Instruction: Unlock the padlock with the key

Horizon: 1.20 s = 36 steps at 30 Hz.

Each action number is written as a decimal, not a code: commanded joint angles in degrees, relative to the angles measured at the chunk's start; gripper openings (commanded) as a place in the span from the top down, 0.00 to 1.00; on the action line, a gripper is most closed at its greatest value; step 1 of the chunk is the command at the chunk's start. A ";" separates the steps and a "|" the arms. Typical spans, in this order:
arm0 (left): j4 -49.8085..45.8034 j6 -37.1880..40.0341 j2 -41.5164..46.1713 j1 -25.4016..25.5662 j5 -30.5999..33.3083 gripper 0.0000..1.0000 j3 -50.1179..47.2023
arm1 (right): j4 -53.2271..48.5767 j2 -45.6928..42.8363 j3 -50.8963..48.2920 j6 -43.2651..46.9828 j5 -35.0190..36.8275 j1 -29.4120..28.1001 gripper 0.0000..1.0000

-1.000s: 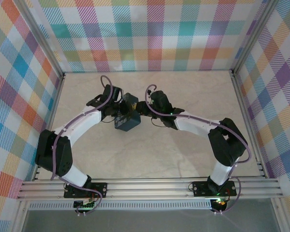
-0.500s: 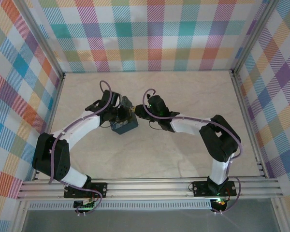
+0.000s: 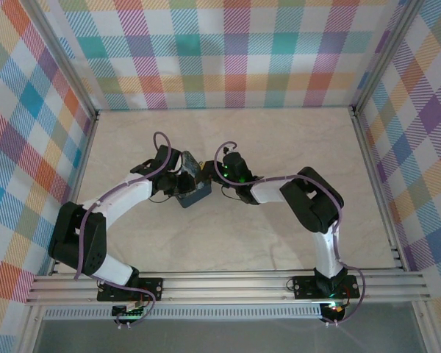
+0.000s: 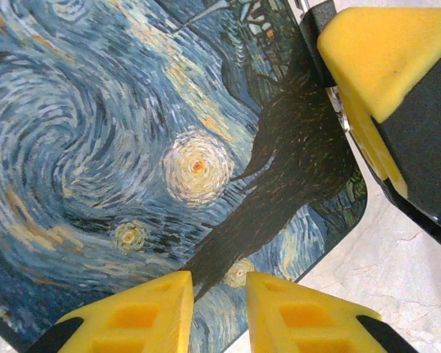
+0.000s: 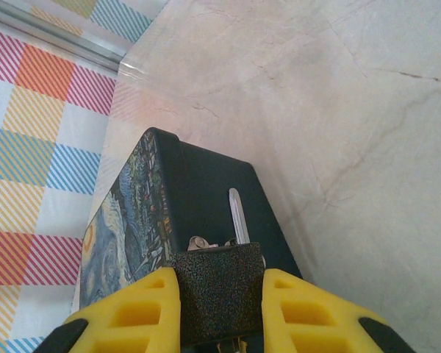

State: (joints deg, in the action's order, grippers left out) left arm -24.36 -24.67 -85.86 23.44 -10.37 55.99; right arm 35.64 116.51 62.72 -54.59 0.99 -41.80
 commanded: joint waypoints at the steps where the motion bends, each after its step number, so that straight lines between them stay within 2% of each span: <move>1: -6.86 1.81 0.12 -0.30 -0.36 0.74 -0.34 | 6.14 1.41 3.53 3.72 -0.34 2.22 0.91; 5: -8.13 2.75 0.81 -0.75 -0.41 0.75 -1.04 | 3.59 4.21 5.36 4.10 -7.24 6.36 0.89; 8: -9.09 3.31 1.32 -1.58 -0.35 0.76 -1.89 | 6.87 6.36 5.36 3.08 -12.74 9.42 0.89; 12: -9.94 3.73 2.30 -2.81 -0.11 0.77 -2.53 | 10.29 6.88 4.58 2.80 -13.41 11.38 0.90; 15: -10.99 3.91 3.24 -4.00 0.78 0.77 -2.00 | 8.97 5.77 4.55 3.06 -13.07 11.96 0.90; 18: -12.66 4.90 4.33 -5.78 2.51 0.76 -0.04 | 1.24 1.07 2.55 6.30 -10.63 12.18 0.88; 21: -13.62 5.58 4.64 -7.06 3.84 0.72 2.86 | -13.08 -5.36 -0.30 13.03 -6.41 12.19 0.84; 24: -13.01 5.26 4.04 -7.87 3.30 0.66 5.61 | -19.20 -10.48 -5.00 17.22 -3.22 13.17 0.82; 25: -12.72 5.18 3.82 -8.04 3.01 0.64 6.39 | -20.62 -11.80 -6.25 17.85 -2.61 13.71 0.79; 27: -12.30 4.98 3.20 -8.19 2.73 0.60 8.26 | -24.31 -14.04 -8.07 20.64 -1.57 14.85 0.59; 32: -11.85 5.09 3.33 -9.56 7.03 0.54 10.49 | -31.59 -18.93 -9.31 27.71 1.71 15.30 0.41; 34: -10.09 5.02 4.47 -10.76 9.44 0.49 9.38 | -33.21 -20.78 -8.94 30.46 1.95 15.31 0.04; 35: -9.16 4.98 5.14 -11.74 10.27 0.42 8.58 | -35.07 -21.49 -8.08 31.82 1.99 15.24 0.00; 36: -8.09 4.59 5.90 -12.72 11.41 0.34 7.82 | -36.44 -22.08 -7.35 33.06 1.59 15.32 0.00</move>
State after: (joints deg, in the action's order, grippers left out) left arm -34.65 -19.92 -82.39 13.32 -3.51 65.12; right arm 4.91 97.49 53.95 -28.21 1.34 -26.28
